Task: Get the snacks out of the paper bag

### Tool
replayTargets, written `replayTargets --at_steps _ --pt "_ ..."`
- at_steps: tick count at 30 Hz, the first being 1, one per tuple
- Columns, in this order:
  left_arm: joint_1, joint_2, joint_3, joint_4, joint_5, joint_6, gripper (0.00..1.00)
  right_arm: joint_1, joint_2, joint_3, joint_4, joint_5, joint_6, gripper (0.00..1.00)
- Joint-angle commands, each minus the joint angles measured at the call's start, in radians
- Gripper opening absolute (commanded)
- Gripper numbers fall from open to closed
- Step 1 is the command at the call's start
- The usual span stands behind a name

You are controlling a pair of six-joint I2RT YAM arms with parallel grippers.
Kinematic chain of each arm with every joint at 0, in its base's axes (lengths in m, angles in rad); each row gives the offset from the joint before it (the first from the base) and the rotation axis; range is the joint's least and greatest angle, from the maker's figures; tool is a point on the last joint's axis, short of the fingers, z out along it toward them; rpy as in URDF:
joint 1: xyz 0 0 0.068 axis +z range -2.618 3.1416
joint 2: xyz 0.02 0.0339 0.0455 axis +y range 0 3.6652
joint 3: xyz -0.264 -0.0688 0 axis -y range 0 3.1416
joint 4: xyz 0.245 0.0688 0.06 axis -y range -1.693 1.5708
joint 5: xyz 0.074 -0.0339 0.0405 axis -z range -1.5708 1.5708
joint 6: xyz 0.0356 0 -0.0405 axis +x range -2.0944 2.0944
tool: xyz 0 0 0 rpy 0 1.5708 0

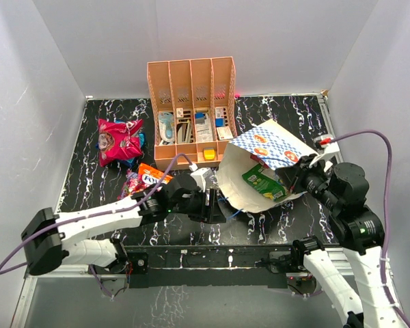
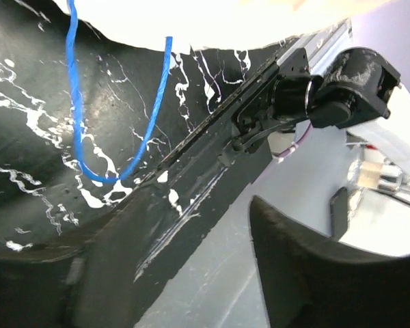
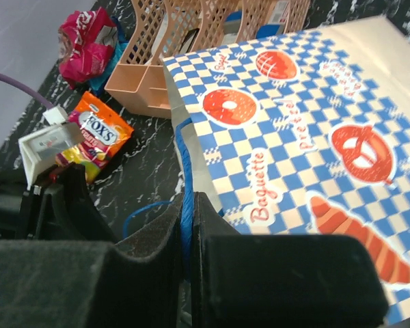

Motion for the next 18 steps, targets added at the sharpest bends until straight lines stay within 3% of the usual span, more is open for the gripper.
replayTargets --at_steps 1,3,6,12,18 --pt "-0.003 -0.136 0.054 -0.146 -0.075 0.151 0.68 -0.001 -0.075 0.033 -0.147 0.06 0.219 0.08" --pt "-0.003 -0.168 0.09 -0.201 -0.087 0.211 0.76 -0.001 -0.115 0.036 -0.186 0.103 0.269 0.08" --pt "-0.003 -0.196 0.147 -0.228 -0.075 0.29 0.79 -0.001 -0.172 0.007 -0.195 0.162 0.324 0.08" --pt "-0.003 -0.186 0.161 -0.103 0.06 0.368 0.88 -0.001 -0.197 -0.049 -0.204 0.157 0.352 0.08" --pt "-0.026 -0.2 0.057 0.167 0.044 0.415 0.82 0.0 -0.134 -0.002 -0.103 0.098 0.332 0.08"
